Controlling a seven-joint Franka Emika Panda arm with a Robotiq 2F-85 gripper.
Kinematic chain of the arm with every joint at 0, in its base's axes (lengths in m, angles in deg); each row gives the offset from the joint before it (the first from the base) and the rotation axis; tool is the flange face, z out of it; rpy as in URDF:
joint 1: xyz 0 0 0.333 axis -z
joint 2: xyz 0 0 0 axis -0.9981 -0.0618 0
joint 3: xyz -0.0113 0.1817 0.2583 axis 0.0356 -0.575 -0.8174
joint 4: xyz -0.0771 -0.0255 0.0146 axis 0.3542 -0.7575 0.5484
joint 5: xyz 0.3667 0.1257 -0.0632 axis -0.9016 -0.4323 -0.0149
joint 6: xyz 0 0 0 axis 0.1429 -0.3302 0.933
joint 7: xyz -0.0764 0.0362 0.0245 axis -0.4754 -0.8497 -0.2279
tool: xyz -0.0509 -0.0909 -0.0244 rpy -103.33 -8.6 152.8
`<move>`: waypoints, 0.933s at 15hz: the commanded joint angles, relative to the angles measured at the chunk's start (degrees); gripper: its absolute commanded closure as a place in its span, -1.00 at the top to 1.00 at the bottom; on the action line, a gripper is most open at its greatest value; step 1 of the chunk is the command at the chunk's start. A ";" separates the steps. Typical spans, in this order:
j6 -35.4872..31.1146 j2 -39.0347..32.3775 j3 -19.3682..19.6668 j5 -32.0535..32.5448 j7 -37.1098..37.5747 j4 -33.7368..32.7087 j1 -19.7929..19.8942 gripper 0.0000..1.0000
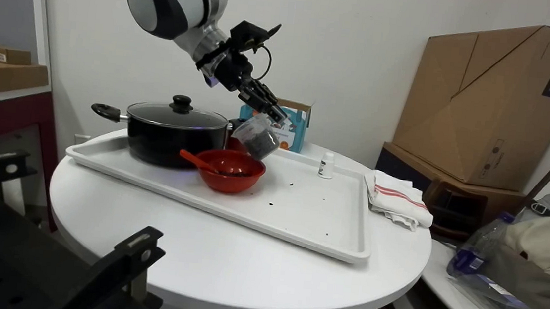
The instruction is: Pick up the jug and pour its contents in the red bowl
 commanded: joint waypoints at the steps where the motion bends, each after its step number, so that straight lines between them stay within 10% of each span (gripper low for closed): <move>1: 4.65 1.43 -1.65 4.02 2.52 2.04 -0.39 -0.88; 14: 16.49 0.18 -5.53 16.04 6.61 10.75 -2.77 -0.88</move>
